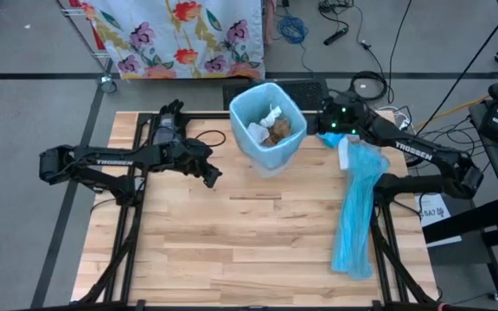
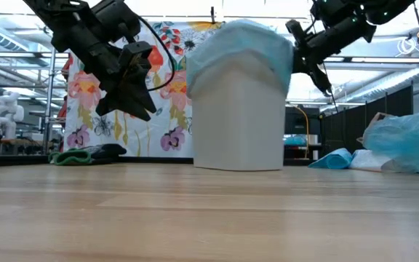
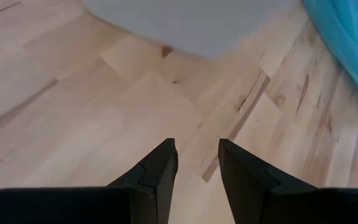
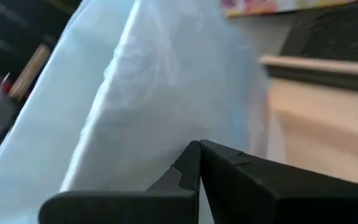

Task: Place trash/remove bag and relplace
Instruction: Move the trash bin to the top of the table

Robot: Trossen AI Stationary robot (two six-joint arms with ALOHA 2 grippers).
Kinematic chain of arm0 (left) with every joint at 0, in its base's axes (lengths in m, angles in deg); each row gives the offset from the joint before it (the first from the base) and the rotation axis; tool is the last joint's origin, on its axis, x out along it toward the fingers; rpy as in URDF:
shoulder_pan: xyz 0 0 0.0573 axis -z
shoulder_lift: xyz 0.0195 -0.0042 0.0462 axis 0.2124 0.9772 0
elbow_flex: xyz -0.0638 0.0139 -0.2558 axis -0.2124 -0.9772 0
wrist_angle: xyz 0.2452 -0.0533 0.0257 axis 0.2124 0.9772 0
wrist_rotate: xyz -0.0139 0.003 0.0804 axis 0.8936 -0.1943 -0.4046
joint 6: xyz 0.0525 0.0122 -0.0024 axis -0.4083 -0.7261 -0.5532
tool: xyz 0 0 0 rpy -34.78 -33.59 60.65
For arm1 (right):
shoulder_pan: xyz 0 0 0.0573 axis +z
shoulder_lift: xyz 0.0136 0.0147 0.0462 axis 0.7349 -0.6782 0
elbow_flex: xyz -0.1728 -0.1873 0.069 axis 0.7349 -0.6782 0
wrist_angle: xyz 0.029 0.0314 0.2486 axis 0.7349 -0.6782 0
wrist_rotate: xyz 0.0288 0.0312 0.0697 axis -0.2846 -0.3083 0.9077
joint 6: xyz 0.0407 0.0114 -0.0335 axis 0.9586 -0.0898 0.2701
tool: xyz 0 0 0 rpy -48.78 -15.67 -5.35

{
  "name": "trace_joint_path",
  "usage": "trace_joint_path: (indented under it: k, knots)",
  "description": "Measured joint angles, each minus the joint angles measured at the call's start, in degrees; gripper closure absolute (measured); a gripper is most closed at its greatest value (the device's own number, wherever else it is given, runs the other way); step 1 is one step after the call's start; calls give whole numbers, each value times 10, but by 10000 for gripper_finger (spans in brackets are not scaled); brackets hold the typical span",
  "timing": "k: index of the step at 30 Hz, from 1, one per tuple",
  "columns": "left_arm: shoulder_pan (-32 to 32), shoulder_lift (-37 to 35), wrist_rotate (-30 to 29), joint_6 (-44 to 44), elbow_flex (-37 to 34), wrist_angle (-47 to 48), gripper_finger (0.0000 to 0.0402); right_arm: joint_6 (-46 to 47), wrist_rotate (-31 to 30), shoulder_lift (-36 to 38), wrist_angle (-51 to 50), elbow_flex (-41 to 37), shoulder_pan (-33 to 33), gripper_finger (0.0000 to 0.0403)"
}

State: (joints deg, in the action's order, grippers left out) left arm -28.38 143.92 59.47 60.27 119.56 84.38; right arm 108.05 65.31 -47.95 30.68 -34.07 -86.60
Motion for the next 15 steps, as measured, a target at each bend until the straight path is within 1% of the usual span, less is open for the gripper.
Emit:
trace_joint_path:
  k: [9, 11, 15]
  knots:
    - [0, 0, 2, 0, 0, 0, 279, 12, -4, -3, 31, 0, 150, 403]
    - [0, 0, 3, 0, 0, 0, 279, 23, -22, -1, 30, 0, 175, 403]
    - [0, -3, 4, 3, 0, 0, 279, 45, -70, 23, -12, 0, 203, 403]
